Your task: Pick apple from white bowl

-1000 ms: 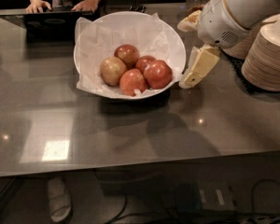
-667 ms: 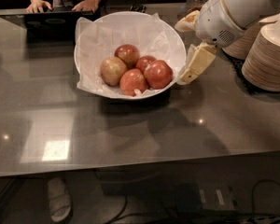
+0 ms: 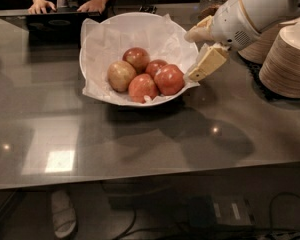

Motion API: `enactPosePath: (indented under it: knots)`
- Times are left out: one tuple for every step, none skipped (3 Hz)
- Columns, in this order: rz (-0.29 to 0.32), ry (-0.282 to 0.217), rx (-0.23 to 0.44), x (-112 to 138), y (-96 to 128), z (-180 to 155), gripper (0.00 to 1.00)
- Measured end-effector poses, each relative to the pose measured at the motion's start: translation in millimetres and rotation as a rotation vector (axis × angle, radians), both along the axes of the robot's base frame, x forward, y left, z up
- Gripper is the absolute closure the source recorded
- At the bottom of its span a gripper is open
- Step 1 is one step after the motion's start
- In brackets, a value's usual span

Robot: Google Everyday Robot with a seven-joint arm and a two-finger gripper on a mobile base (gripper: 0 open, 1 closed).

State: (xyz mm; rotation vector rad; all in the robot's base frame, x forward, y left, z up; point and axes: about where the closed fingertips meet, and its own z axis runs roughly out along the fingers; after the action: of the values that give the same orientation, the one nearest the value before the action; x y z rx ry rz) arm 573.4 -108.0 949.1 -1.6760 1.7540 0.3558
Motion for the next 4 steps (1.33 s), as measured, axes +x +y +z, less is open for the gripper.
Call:
enactPosePath:
  knots:
    - [0.001, 0.046, 0.030, 2.9, -0.4, -4.9, 0.26]
    - [0.008, 0.090, 0.048, 3.6, 2.0, -11.6, 0.25]
    - [0.033, 0.147, 0.070, 1.6, 10.4, -15.9, 0.26]
    - [0.061, 0.168, 0.078, -2.5, 19.3, -12.2, 0.22]
